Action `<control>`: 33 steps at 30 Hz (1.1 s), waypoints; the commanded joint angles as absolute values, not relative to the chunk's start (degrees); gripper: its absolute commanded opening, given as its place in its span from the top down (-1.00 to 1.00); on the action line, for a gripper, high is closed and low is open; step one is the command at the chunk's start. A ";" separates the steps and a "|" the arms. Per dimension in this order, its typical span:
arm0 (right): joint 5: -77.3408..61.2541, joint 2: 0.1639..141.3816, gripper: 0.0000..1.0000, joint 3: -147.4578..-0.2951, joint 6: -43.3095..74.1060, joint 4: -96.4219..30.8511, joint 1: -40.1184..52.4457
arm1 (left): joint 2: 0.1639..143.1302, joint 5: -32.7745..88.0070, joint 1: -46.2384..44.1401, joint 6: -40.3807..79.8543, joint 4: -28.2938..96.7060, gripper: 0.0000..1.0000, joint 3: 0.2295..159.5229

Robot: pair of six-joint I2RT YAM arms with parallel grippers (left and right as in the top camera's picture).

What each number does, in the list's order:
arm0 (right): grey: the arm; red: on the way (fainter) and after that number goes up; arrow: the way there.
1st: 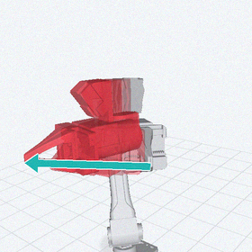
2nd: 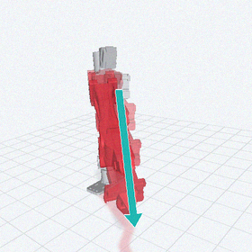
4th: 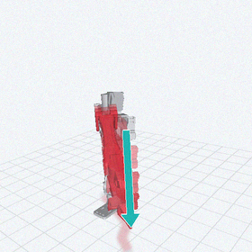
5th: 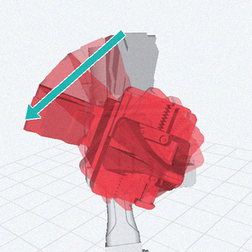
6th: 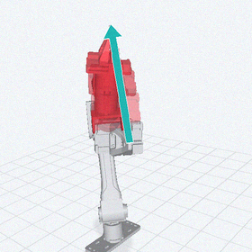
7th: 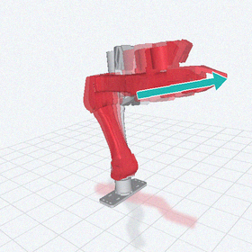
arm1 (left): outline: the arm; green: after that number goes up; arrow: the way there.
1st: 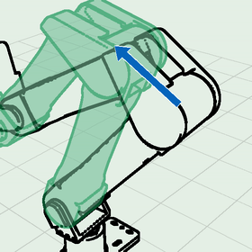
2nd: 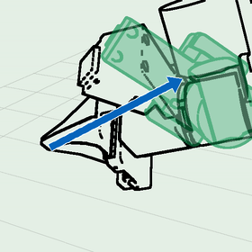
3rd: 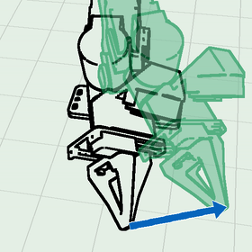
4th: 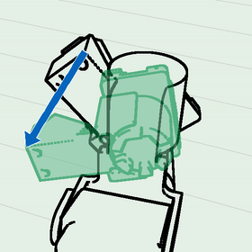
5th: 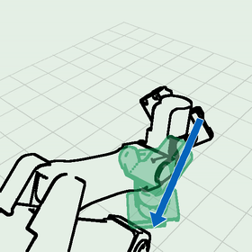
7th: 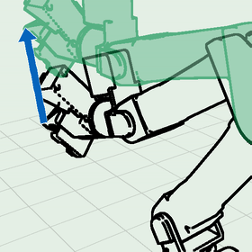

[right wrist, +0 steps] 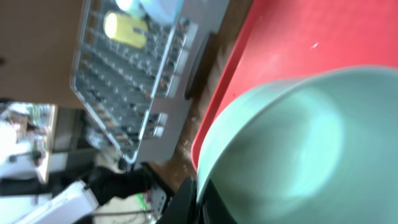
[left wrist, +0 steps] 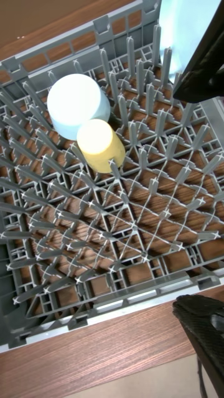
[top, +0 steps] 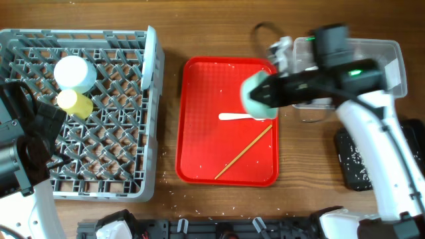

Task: Sort waste into correct bins and load items into the dishwasher rack
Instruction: 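Carry the emptied bowl back and set it on the red tray, release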

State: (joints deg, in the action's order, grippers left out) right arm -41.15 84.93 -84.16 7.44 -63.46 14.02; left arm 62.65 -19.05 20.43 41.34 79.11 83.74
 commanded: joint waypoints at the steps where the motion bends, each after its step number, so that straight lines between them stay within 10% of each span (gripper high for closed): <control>1: -14.85 84.71 0.91 -85.06 28.62 -58.72 29.32 | 62.41 -20.01 20.80 42.48 79.02 -1.00 84.18; 13: -4.73 103.00 0.92 -84.79 34.70 -55.55 52.97 | 62.41 -20.01 20.80 42.48 79.02 -1.00 84.18; 33: -2.26 105.62 0.91 -86.59 36.25 -51.37 56.93 | 62.41 -20.01 20.80 42.48 79.02 -1.00 84.18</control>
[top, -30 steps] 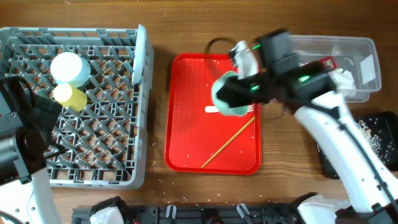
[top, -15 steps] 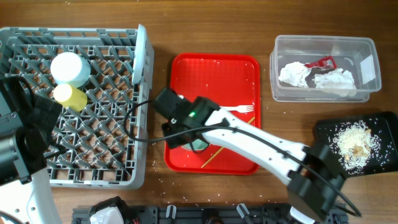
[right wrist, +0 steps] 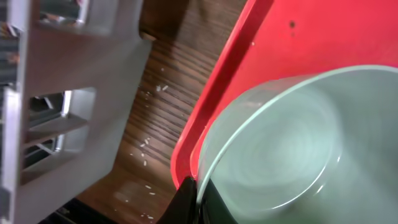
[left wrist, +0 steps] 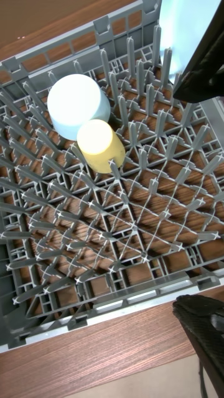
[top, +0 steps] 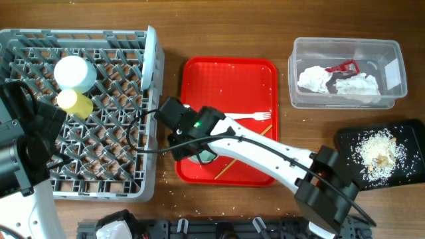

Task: Sort waste into correct bins and load items into the dishwasher rack
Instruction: 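Carry the emptied bowl back and set it on the red tray, release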

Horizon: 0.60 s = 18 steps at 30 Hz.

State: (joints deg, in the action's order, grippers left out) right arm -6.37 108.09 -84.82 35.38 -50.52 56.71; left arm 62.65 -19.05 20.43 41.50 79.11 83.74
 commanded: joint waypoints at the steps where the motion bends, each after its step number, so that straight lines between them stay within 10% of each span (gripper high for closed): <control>1: -0.23 106.02 0.91 -85.78 36.45 -51.68 56.95 | 62.41 -20.01 20.80 42.48 79.02 -1.00 84.18; 18: -2.63 101.21 -0.18 -89.97 39.79 -58.00 47.03 | 62.41 -20.01 20.80 42.48 79.02 -1.00 84.18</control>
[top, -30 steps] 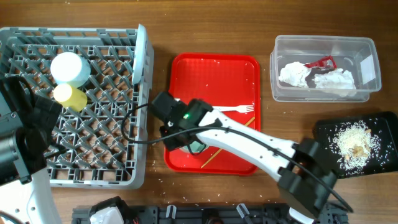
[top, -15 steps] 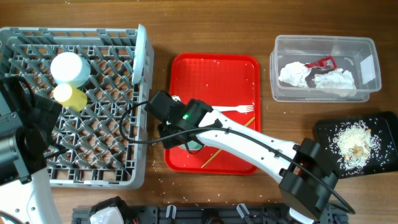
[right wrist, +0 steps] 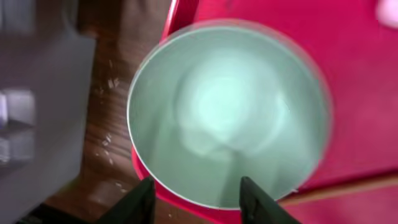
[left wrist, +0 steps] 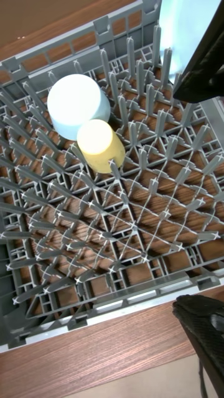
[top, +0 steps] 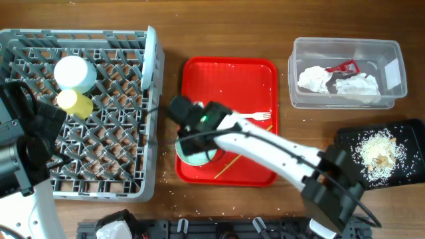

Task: Sort waste into correct bins and load items into the dishwasher rack
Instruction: 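Carry the emptied bowl back and set it on the red tray, release, then grasp the white plastic fork on the red tray with the right gripper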

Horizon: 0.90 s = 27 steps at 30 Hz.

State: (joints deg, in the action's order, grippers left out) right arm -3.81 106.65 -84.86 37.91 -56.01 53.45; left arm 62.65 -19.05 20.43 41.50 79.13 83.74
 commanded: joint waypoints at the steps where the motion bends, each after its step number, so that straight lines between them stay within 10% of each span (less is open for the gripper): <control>1: -2.68 100.14 -0.49 -90.32 41.25 -58.28 43.97 | 62.41 -20.01 20.80 42.48 79.02 -1.00 84.18; 4: -8.23 98.67 -0.79 -90.30 48.38 -58.43 33.82 | 62.41 -20.01 20.80 42.48 79.02 -1.00 84.18; 9: -3.44 99.66 -0.29 -86.28 63.51 -58.94 30.09 | 62.41 -20.01 20.80 42.48 79.02 -1.00 84.18; 18: -0.16 108.44 -0.29 -79.46 99.37 -55.59 30.79 | 62.41 -20.01 20.80 42.48 79.02 -1.00 84.18; 27: 2.96 117.38 -0.29 -79.44 102.13 -51.83 30.68 | 62.41 -20.01 20.80 42.48 79.02 -1.00 84.18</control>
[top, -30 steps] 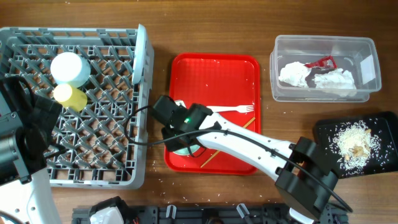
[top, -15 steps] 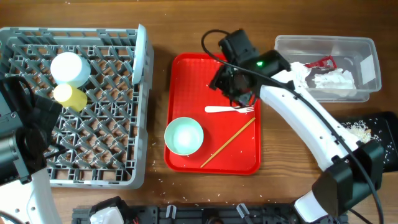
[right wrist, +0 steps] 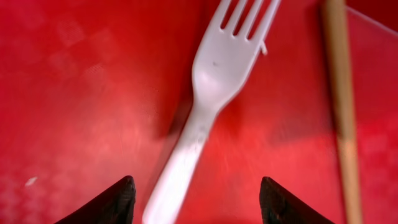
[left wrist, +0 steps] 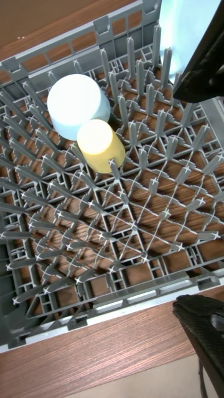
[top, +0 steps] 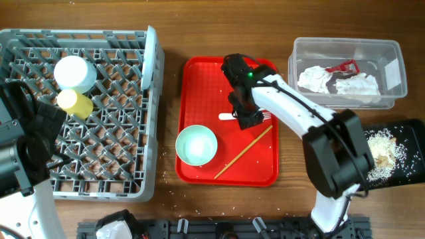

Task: Sort waste into correct bins and load items into the dishwasher rack
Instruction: 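Grasp the white plastic fork on the red tray with the right gripper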

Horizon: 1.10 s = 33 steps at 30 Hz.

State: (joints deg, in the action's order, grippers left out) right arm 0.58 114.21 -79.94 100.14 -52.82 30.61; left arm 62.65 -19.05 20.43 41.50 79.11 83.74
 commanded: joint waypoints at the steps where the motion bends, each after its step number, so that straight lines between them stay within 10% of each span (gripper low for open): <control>1: 2.96 118.45 -0.29 -79.44 102.15 -51.00 30.68 | 62.41 -20.01 20.80 42.48 79.02 -1.00 84.18; 6: 2.94 119.17 -0.29 -79.44 102.00 -48.60 30.41 | 62.41 -20.01 20.80 42.48 79.02 -1.00 84.18; 19: 2.96 119.04 0.60 -79.48 88.97 -56.75 29.65 | 62.41 -20.01 20.80 42.48 79.02 -1.00 84.18; 33: 2.92 111.85 0.91 -81.62 70.11 -56.14 29.65 | 62.41 -20.01 20.80 42.48 79.02 -1.00 84.18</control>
State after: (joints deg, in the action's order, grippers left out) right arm 1.80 116.68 -80.03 76.71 -56.29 29.89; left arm 62.65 -19.05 20.43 41.50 79.11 83.74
